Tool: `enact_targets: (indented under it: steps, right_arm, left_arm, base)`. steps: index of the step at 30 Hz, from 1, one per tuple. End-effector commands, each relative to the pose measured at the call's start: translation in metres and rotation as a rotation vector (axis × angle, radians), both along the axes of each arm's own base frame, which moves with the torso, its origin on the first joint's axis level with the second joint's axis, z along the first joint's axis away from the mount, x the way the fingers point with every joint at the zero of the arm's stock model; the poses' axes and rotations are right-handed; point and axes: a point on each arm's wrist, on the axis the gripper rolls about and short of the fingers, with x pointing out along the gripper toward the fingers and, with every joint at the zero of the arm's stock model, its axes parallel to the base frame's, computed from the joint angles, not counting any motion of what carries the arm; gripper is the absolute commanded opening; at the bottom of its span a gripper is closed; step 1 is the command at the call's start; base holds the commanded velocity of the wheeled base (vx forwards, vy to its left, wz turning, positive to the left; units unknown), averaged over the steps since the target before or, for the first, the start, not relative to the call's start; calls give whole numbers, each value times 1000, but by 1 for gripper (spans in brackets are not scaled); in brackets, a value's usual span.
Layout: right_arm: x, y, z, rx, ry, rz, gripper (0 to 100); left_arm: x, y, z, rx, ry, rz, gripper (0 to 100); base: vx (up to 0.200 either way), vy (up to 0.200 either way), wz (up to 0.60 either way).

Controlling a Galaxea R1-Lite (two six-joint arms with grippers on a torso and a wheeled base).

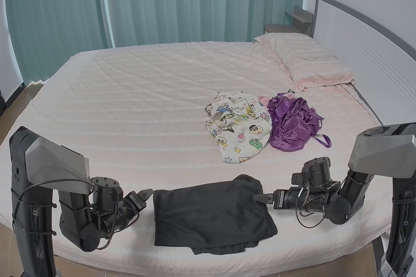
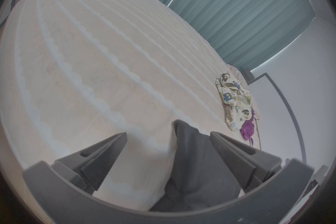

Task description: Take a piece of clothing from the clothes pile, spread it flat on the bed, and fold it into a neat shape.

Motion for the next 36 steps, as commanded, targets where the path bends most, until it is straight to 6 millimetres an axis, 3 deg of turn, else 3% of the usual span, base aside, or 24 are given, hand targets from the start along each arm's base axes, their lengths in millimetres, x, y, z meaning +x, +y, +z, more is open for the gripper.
enact_targets:
  steps: [1,9,19,20,36]
  right_arm:
    - [-19,5,-10,-39,32,84,100]
    - [-26,18,-25,-68,46,127,100]
    - [-24,13,-26,-89,41,105,100]
    - [-24,11,-25,-93,42,103,0]
    - [-45,1,-16,-135,54,163,0]
  left_arm:
    - [-23,1,4,-48,37,-6,100]
    - [-32,3,3,-109,53,3,100]
    - [-33,3,2,-103,56,2,100]
    - [-33,3,2,-103,56,2,100]
    - [-33,3,2,-101,55,4,100]
  base:
    - [-200,0,0]
    - [-25,0,0]
    - [0,0,0]
    - [0,0,0]
    - [0,0,0]
